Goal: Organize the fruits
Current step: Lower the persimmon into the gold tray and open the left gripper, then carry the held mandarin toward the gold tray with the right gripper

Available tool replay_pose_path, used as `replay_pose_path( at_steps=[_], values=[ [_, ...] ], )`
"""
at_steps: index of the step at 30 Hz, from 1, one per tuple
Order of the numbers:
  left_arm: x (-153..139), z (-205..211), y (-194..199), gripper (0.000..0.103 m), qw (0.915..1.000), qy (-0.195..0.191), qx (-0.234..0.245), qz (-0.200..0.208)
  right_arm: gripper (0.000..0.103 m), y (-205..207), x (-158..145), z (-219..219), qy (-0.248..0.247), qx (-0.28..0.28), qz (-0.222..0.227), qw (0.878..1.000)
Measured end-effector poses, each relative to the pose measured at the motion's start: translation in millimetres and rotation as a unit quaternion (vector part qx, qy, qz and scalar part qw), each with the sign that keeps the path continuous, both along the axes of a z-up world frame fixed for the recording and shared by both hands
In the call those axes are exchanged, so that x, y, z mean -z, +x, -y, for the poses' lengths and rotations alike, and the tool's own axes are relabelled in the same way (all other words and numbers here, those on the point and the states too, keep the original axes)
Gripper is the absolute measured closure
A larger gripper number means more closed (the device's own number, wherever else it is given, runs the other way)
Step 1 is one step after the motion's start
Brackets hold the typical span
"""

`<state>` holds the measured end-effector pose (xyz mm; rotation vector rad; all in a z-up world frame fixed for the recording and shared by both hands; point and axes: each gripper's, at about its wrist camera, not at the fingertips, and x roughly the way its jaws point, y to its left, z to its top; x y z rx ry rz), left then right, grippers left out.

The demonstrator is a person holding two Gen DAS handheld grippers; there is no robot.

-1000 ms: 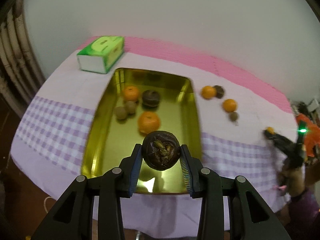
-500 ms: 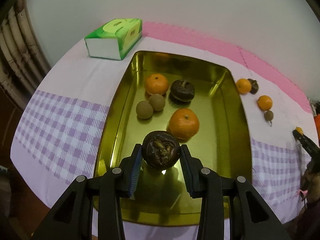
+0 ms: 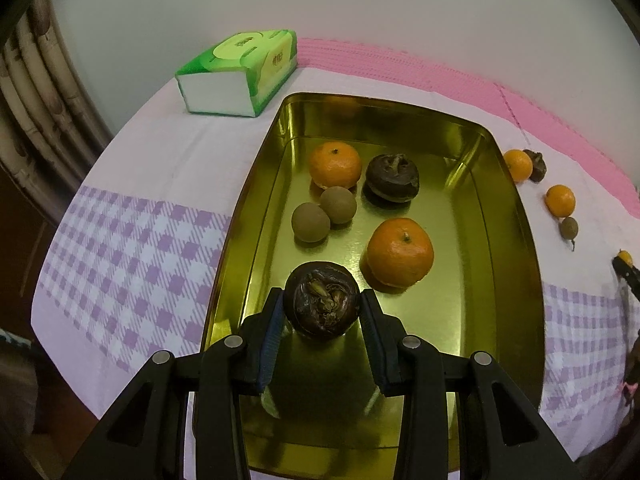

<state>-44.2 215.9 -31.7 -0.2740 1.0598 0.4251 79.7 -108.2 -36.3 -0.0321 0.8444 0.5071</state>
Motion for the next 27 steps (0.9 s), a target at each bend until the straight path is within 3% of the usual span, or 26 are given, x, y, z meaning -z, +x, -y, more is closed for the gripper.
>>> replay_pose_path(
  at_steps=[14, 21, 27],
  values=[
    [-5, 6, 0, 0.063, 0.9993, 0.036, 0.002, -0.007, 0.069, 0, 0, -1, 0.000, 0.001, 0.001, 1.000],
    [-35, 20, -11, 0.061, 0.9987, 0.050, -0.006, 0.006, 0.069, 1, 1, -1, -0.002, 0.001, 0.002, 1.000],
    [-64, 34, -31, 0.047, 0.9972, 0.062, -0.036, 0.021, 0.070, -1, 0, -1, 0.002, 0.004, -0.006, 1.000]
  ],
)
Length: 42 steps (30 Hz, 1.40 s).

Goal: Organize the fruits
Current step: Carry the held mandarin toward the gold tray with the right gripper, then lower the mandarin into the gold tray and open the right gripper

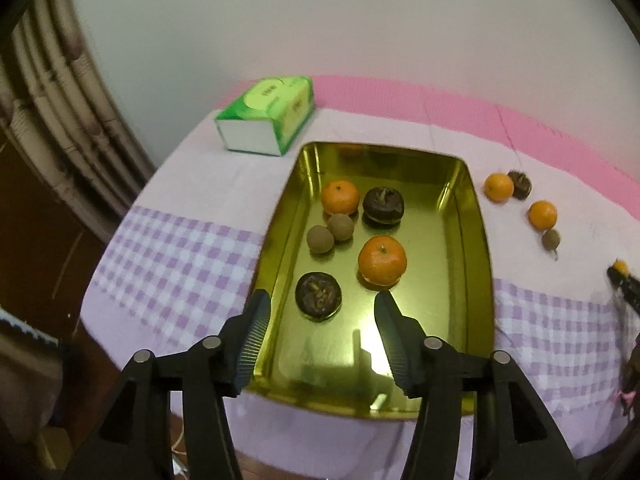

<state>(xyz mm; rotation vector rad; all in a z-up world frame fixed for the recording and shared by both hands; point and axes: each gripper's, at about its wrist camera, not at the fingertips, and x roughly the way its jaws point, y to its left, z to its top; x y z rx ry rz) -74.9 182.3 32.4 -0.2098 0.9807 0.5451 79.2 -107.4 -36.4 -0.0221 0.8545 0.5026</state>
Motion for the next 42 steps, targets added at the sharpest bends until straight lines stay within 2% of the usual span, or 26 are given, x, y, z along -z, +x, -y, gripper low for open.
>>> replay_pose_path(
  at_steps=[6, 10, 14, 20, 29, 35, 39, 42],
  values=[
    [-15, 15, -25, 0.040, 0.9993, 0.009, -0.034, 0.009, 0.070, -13, -3, 1, 0.015, -0.004, -0.015, 1.000],
    [-18, 25, -42, 0.030, 0.9985, 0.013, -0.052, 0.013, 0.070, -25, -9, 1, 0.029, -0.008, -0.023, 0.999],
    [-20, 32, -52, 0.026, 0.9979, 0.034, -0.053, 0.012, 0.070, -41, -21, -8, 0.036, -0.025, -0.019, 0.999],
    [-23, 25, -61, 0.026, 0.9963, 0.045, -0.069, 0.024, 0.070, -66, -51, -40, 0.041, -0.067, 0.001, 0.997],
    [-14, -27, -84, 0.024, 0.9832, 0.038, -0.177, 0.022, 0.070, -104, -105, -120, 0.071, -0.166, 0.015, 0.984],
    [-16, -24, -85, 0.024, 0.9813, 0.062, -0.180, 0.029, 0.070, -124, -117, -191, 0.081, -0.240, 0.002, 0.967],
    [-20, -17, -80, 0.023, 0.9809, 0.089, -0.170, 0.031, 0.070, -136, -115, -232, 0.074, -0.278, -0.007, 0.958],
    [-20, -15, -78, 0.022, 0.9824, 0.091, -0.161, 0.030, 0.069, -141, -107, -257, 0.068, -0.294, -0.018, 0.953]
  ],
)
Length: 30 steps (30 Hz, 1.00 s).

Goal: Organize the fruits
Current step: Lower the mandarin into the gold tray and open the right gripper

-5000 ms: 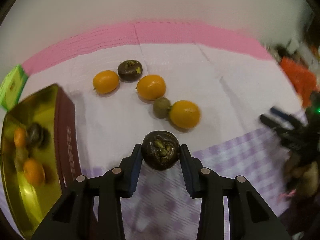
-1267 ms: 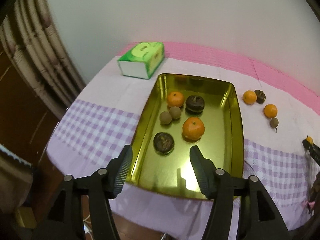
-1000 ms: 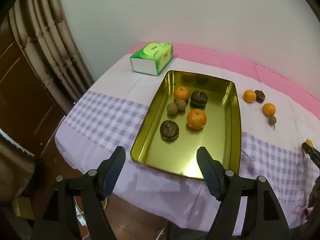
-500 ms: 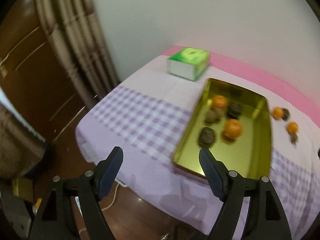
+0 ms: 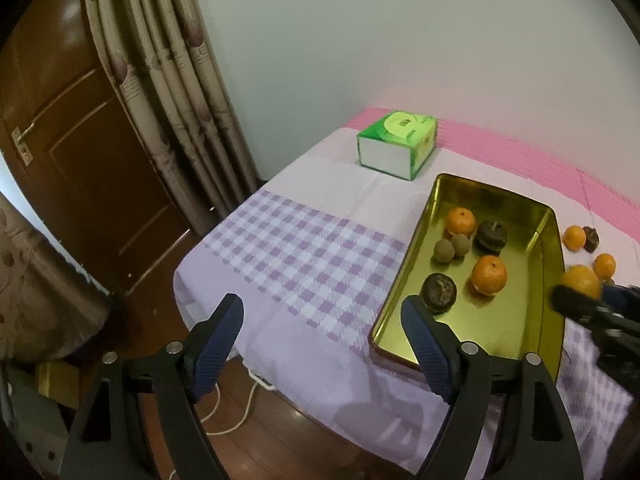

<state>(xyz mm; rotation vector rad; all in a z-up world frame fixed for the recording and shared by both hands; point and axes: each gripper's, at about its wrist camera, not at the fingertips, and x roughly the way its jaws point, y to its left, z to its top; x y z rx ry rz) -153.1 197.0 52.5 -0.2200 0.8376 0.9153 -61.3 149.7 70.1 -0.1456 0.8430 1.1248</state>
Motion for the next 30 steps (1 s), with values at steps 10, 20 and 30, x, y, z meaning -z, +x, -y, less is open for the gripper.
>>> replay_pose_path(
  at_steps=[10, 20, 30],
  values=[
    [3, 2, 5, 0.021, 0.9999, -0.005, 0.008, -0.008, 0.069, -6, 24, -45, -0.031, -0.024, -0.016, 0.999],
    [6, 5, 9, 0.020, 0.9996, -0.003, 0.025, -0.017, 0.069, 0, 39, -60, -0.057, -0.021, -0.027, 0.998],
    [10, 6, 12, 0.017, 0.9991, -0.007, 0.034, -0.025, 0.069, 1, 43, -64, -0.066, -0.015, -0.022, 0.997]
  ],
)
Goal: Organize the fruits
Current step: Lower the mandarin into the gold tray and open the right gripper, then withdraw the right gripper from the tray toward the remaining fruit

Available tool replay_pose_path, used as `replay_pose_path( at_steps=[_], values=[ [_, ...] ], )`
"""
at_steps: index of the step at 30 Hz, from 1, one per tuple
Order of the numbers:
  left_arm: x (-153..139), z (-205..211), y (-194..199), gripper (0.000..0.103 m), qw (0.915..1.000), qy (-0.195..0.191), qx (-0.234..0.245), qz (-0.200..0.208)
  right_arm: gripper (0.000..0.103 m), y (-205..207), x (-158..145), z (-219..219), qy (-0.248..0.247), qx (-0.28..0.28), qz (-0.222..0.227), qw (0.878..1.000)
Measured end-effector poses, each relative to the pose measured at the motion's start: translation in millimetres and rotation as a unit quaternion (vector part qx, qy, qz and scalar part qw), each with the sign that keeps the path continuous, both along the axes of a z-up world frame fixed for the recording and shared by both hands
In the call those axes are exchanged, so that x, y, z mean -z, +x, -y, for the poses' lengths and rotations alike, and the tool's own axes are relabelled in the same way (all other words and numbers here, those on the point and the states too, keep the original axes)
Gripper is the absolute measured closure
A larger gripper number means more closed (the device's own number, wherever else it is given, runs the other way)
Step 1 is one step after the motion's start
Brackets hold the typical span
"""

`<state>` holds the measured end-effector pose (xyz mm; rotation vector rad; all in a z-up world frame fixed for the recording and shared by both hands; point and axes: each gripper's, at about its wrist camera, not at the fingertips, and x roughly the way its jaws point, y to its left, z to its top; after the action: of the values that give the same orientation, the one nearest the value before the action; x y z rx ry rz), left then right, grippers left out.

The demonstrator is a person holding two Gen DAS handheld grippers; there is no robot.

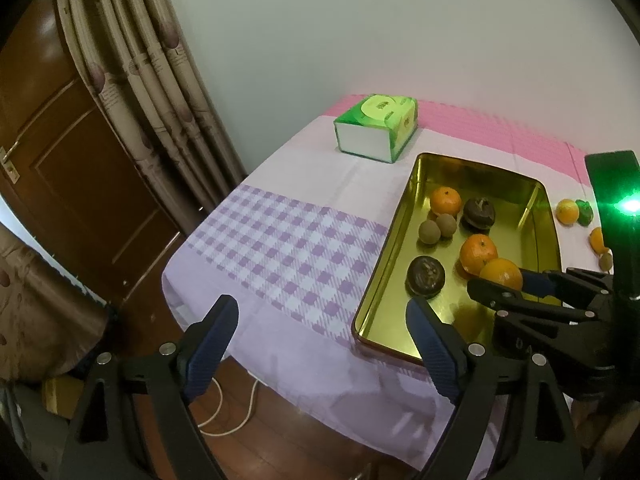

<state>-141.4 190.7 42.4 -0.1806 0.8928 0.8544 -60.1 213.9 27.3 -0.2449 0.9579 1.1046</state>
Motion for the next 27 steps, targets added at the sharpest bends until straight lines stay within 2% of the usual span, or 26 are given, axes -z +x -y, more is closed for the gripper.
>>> replay_pose_path(
  at_steps=[13, 21, 27],
  values=[
    [2, 2, 1, 0.016, 1.0000, 0.002, 0.004, -0.006, 0.068, 5, -7, 3, 0.013, 0.009, 0.005, 1.000],
    [5, 3, 3, 0.016, 0.9999, 0.002, 0.009, -0.011, 0.068, 4, -29, 18, 0.055, 0.016, 0.012, 0.998],
    [6, 5, 5, 0.016, 0.9998, 0.005, 0.012, -0.015, 0.068, -5, -41, 37, 0.071, 0.019, 0.038, 0.997]
  ],
)
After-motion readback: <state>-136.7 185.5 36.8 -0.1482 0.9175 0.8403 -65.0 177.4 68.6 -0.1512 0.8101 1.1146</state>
